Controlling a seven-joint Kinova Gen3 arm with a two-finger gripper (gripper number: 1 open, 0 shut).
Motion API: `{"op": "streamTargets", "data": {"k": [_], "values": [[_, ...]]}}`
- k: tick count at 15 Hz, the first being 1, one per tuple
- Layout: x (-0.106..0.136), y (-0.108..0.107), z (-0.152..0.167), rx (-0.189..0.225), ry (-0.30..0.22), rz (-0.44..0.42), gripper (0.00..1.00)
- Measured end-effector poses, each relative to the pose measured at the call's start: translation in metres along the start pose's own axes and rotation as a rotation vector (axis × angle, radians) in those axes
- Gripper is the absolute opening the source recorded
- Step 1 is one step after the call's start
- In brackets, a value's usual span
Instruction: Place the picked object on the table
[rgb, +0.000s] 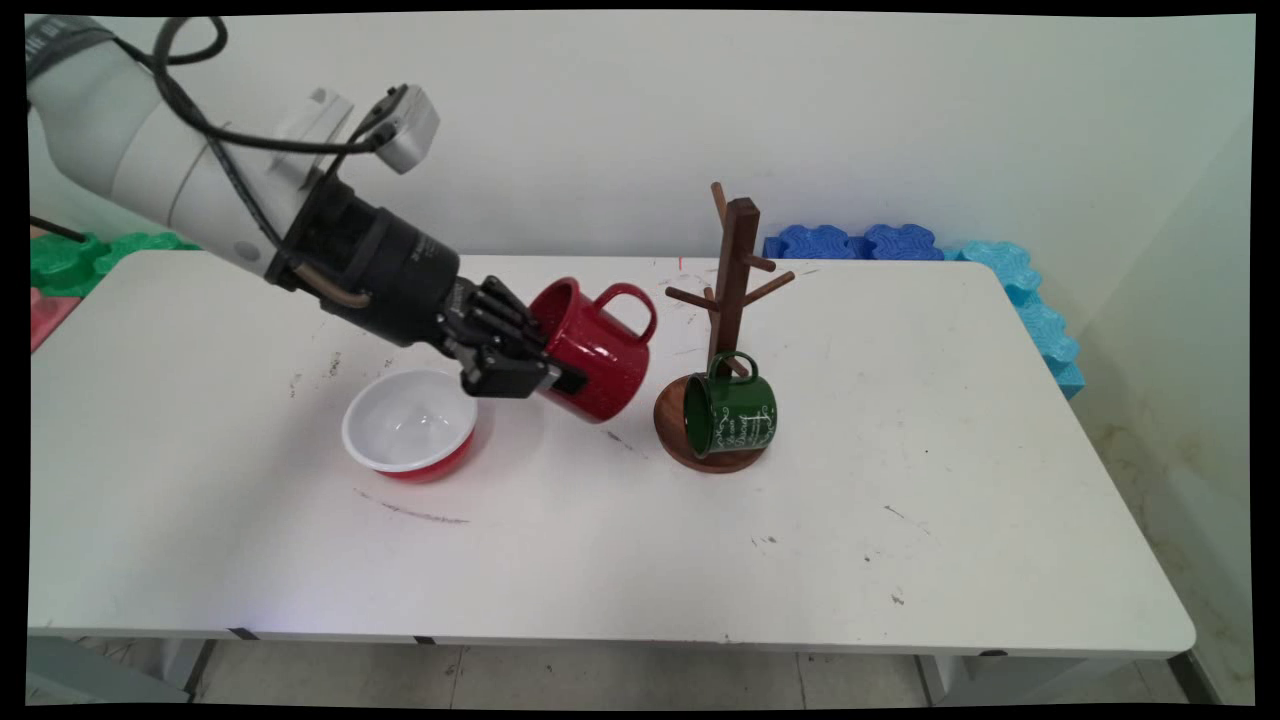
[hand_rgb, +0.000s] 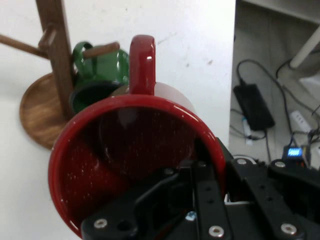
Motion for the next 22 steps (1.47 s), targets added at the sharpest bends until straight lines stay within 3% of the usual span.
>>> {"op": "streamTargets", "data": {"k": [22], "values": [[-0.035,-0.069,0.01,0.126,-0.216,0.254,0.0]]}}
